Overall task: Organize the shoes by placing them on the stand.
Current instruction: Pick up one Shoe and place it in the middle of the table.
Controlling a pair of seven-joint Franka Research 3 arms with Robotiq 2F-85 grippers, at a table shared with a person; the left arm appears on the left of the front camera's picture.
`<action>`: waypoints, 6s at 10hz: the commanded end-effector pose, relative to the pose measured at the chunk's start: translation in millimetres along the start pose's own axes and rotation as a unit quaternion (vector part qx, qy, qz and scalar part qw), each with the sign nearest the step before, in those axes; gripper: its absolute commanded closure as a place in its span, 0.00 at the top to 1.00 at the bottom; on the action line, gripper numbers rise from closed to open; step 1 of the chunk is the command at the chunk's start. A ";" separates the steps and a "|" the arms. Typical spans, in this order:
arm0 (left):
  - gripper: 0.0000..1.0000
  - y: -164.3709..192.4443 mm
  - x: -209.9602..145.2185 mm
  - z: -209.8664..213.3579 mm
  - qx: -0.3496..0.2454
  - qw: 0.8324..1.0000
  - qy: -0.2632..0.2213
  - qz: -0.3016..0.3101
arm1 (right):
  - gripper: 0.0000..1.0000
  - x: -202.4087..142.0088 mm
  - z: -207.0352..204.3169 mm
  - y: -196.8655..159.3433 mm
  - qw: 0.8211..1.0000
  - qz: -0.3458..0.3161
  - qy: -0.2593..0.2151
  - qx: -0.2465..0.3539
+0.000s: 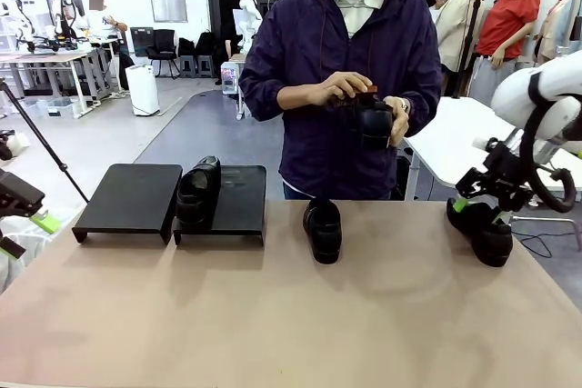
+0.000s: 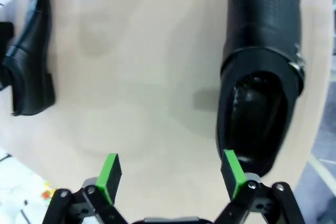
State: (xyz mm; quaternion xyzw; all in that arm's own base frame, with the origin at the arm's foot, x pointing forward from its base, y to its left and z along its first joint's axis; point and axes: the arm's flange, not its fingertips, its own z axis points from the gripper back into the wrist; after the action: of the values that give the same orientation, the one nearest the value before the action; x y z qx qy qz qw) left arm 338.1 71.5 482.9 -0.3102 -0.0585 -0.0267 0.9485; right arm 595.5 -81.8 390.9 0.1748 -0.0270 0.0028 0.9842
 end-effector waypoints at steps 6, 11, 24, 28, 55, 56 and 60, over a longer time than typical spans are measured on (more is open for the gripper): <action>1.00 -0.7 0.7 1.6 -0.009 1.000 -0.001 -0.004 | 1.00 14.0 -25.4 5.5 0.995 0.028 0.021 -0.094; 1.00 -0.7 0.7 1.6 -0.009 1.000 -0.001 -0.004 | 1.00 20.3 -36.5 5.1 0.992 0.029 0.013 -0.119; 1.00 -0.7 0.7 1.6 -0.009 1.000 -0.001 -0.004 | 0.00 17.1 -29.0 2.6 0.991 0.024 0.024 -0.126; 1.00 -0.7 0.7 1.6 -0.009 1.000 -0.001 -0.004 | 0.00 -64.0 97.5 31.5 0.988 -0.078 -0.007 -0.135; 1.00 -0.7 0.7 1.6 -0.009 1.000 -0.001 -0.004 | 0.00 -337.5 -52.5 396.2 0.991 -0.010 0.095 -0.090; 1.00 -0.7 0.7 1.6 -0.009 1.000 -0.001 -0.004 | 0.00 -332.4 -68.5 409.5 0.992 -0.001 0.083 -0.096; 1.00 -0.7 0.7 1.6 -0.009 1.000 -0.001 -0.004 | 0.00 -313.7 -119.0 433.0 0.991 0.061 0.016 -0.117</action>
State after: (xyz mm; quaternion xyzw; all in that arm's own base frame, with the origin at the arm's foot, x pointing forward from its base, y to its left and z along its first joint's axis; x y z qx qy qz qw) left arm 338.3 71.2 483.2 -0.3100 -0.0583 -0.0271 0.9486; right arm 273.8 354.7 416.5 0.0644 0.0078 0.0690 0.9955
